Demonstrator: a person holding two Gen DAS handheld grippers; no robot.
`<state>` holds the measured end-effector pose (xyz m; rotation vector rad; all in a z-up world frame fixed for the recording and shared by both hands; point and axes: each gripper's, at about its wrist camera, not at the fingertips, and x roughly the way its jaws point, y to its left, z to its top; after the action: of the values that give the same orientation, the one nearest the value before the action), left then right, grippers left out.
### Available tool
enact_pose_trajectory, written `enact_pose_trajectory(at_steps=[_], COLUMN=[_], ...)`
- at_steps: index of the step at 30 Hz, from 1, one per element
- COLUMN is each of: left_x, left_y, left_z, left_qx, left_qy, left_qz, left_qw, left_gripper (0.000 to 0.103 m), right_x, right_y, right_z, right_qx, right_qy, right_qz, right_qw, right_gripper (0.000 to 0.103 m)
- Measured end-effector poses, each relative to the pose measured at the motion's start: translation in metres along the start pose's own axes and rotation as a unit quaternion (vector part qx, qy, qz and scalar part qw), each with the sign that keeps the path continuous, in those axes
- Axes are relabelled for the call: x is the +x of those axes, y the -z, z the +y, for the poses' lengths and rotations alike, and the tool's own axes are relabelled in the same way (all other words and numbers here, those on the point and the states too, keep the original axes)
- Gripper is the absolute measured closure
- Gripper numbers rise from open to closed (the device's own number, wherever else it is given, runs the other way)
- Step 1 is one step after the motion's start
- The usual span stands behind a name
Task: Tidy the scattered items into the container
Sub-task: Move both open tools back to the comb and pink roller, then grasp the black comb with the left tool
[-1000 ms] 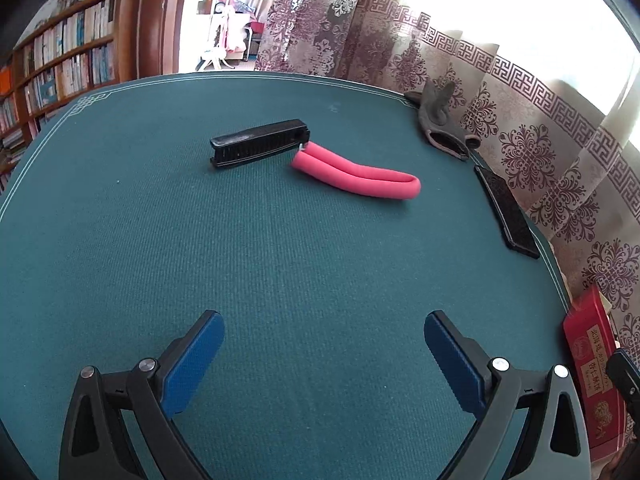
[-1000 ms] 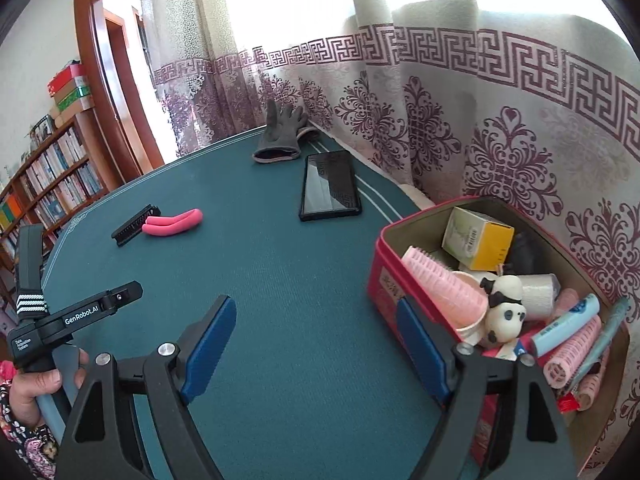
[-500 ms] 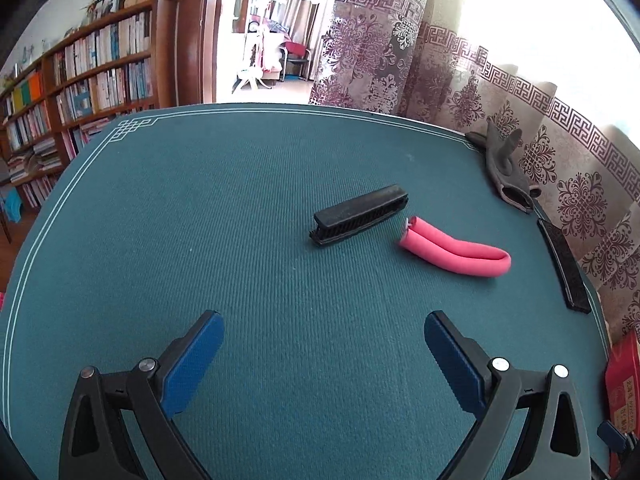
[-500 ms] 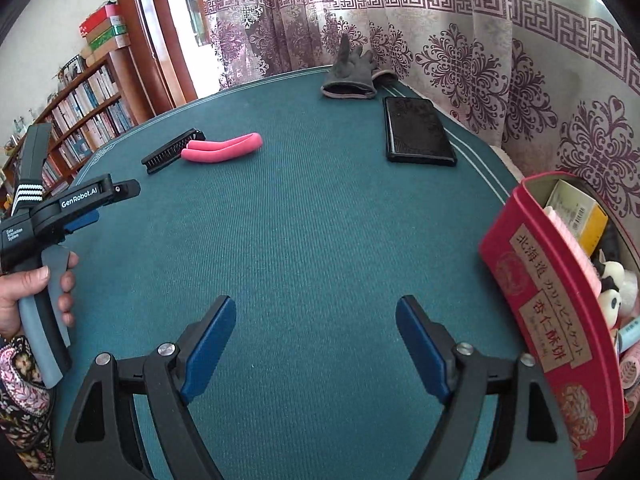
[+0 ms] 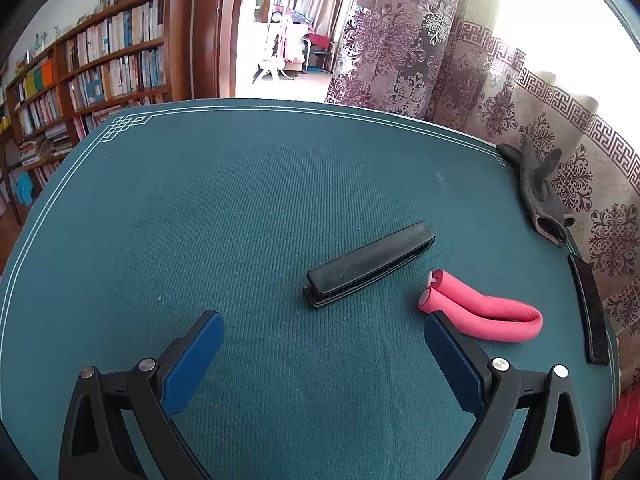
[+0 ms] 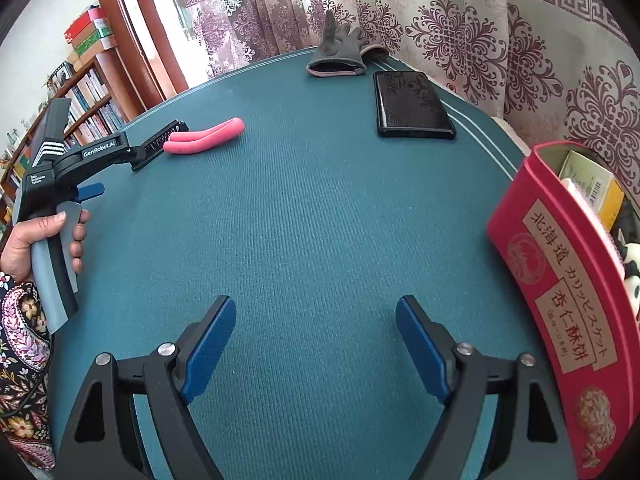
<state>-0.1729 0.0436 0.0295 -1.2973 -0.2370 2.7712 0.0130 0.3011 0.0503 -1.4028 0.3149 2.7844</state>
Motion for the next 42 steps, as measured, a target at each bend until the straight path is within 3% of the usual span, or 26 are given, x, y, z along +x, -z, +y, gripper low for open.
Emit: enact_pose_trajectory(at_steps=[5,10,15,20,24,28,32,40,42], left_x=[0.006,0.014,0.026,0.039,0.057,0.066,0.065,0.042,0.035], left_y=[-0.006,-0.014,-0.017,-0.023,-0.029,-0.037,-0.04,-0.029,-0.023], left_z=[-0.016,-0.028,-0.042,-0.045,-0.045,-0.047,-0.039,-0.009,0.002], left_qx=[-0.048,-0.084,-0.081,-0.087,-0.081,-0.063,-0.051,0.001,-0.001], left_qy=[-0.021,-0.076,-0.096,-0.088,-0.09,-0.098,-0.073,-0.041,-0.022], left_qz=[-0.029,-0.069,-0.077,-0.064,-0.027,-0.019,-0.023,-0.029,-0.025], left_qw=[0.9982,0.9912,0.9891,0.9902,0.9923,0.993,0.9958,0.9988,0.9994], left_gripper=[0.001,0.001,0.001,0.001,0.001,0.001,0.002,0.062,0.064], right_x=[0.003,0.004,0.006,0.01,0.011,0.012,0.013,0.018,0.02], right_y=[0.001,0.0,0.002,0.002,0.002,0.003,0.003,-0.001,-0.005], right_z=[-0.005,-0.009,-0.007,-0.006,-0.006,-0.006,-0.005,0.0,0.002], right_qx=[0.003,0.006,-0.011,-0.018,-0.022,-0.024,-0.027,-0.035,-0.036], right_qy=[-0.008,-0.015,-0.02,-0.033,-0.035,-0.033,-0.029,-0.013,-0.013], right_qz=[0.001,-0.007,-0.014,-0.017,-0.018,-0.018,-0.017,-0.009,-0.008], right_qw=[1.0,1.0,1.0,0.999,0.999,0.999,0.999,0.999,0.999], right_gripper=[0.018,0.018,0.014,0.006,0.004,0.004,0.004,0.004,0.004])
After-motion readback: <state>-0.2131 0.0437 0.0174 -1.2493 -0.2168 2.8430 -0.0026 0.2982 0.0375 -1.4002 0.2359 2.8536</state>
